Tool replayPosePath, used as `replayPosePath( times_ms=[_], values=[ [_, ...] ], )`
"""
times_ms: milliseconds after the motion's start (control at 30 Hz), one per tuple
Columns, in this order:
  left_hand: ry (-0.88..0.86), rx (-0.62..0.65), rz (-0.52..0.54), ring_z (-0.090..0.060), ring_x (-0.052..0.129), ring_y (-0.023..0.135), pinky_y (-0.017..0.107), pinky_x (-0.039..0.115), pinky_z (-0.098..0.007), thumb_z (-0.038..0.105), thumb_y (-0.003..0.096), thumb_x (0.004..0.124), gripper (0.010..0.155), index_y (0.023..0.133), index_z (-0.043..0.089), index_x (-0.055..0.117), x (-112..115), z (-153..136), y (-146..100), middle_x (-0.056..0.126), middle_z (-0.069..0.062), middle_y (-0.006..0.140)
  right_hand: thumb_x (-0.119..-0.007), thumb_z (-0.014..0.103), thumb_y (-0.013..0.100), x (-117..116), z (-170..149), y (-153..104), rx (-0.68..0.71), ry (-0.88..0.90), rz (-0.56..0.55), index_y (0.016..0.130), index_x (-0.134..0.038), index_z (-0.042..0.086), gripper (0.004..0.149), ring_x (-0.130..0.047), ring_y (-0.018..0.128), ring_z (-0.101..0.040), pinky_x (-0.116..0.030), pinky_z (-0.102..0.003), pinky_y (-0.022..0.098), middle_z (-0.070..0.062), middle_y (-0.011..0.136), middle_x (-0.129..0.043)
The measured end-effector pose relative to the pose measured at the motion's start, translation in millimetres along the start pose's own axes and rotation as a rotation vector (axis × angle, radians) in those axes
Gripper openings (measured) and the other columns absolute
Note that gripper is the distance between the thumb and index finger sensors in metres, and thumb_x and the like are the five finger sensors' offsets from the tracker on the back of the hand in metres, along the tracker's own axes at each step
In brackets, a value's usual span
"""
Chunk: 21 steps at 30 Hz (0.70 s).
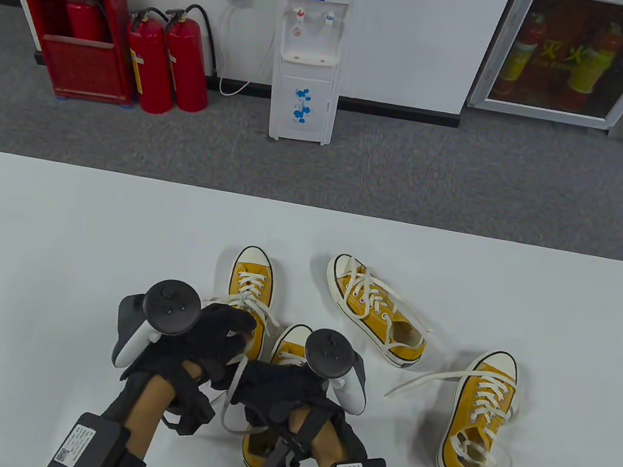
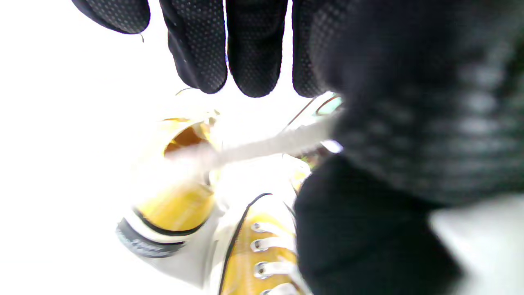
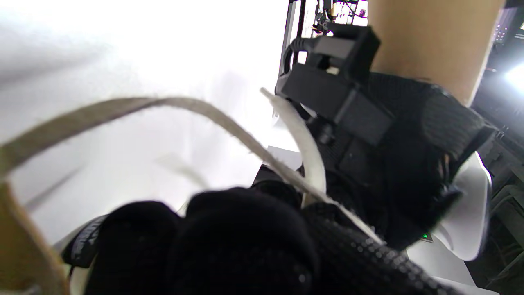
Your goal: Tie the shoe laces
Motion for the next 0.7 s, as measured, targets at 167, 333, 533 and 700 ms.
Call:
replayPosePath(
  times_ms=[167, 333, 533, 700],
  values=[
    [-0.033, -0.018, 0.039, -0.042, 0.074, 0.106, 0.075, 0.049, -0.075, 0.047, 0.0504, 0.081, 0.058, 0.106, 0.035, 0.069, -7.4, -16.3, -9.1, 0.066, -0.006, 0.12, -0.081, 0.026, 0.046, 3.9, -5.2, 0.4, -0.011, 0.019, -0.006, 0.086, -0.09, 0.032, 0.041, -0.096, 0.03, -0.009, -0.082, -0.046, 0.044, -0.003, 0.08, -0.087],
    [-0.099, 0.022, 0.118, -0.043, 0.077, 0.103, 0.074, 0.051, -0.074, 0.052, 0.0522, 0.073, 0.058, 0.107, 0.031, 0.068, -11.1, -27.0, -26.1, 0.067, -0.009, 0.118, -0.081, 0.026, 0.046, 7.9, -6.8, 0.2, -0.011, 0.03, -0.022, 0.086, -0.089, 0.03, 0.041, -0.096, 0.03, -0.009, -0.082, -0.046, 0.044, -0.003, 0.08, -0.087],
    [-0.202, 0.15, 0.078, -0.042, 0.079, 0.102, 0.073, 0.054, -0.073, 0.067, 0.0474, 0.069, 0.076, 0.111, 0.028, 0.058, 15.6, -22.6, -44.1, 0.068, -0.012, 0.117, -0.081, 0.026, 0.047, 9.5, -6.4, -0.3, -0.013, 0.038, -0.032, 0.088, -0.088, 0.028, 0.042, -0.096, 0.03, -0.009, -0.082, -0.046, 0.044, -0.003, 0.079, -0.088],
    [-0.315, 0.177, -0.047, -0.04, 0.084, 0.096, 0.072, 0.059, -0.07, 0.071, 0.0432, 0.075, 0.093, 0.115, 0.023, 0.042, 45.3, -24.4, -45.0, 0.062, -0.013, 0.118, -0.081, 0.026, 0.047, 10.6, -7.3, -0.1, -0.013, 0.024, -0.049, 0.088, -0.087, 0.028, 0.042, -0.097, 0.03, -0.009, -0.082, -0.046, 0.044, -0.003, 0.079, -0.088]
  ],
)
Point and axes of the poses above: the tracker on the back of each hand, its own z axis roughly to the thumb side, its own y axis roughly from the wrist to the fingertips, x = y × z, the point moved 3 cm from there along y, roughly from the wrist to the fingertips
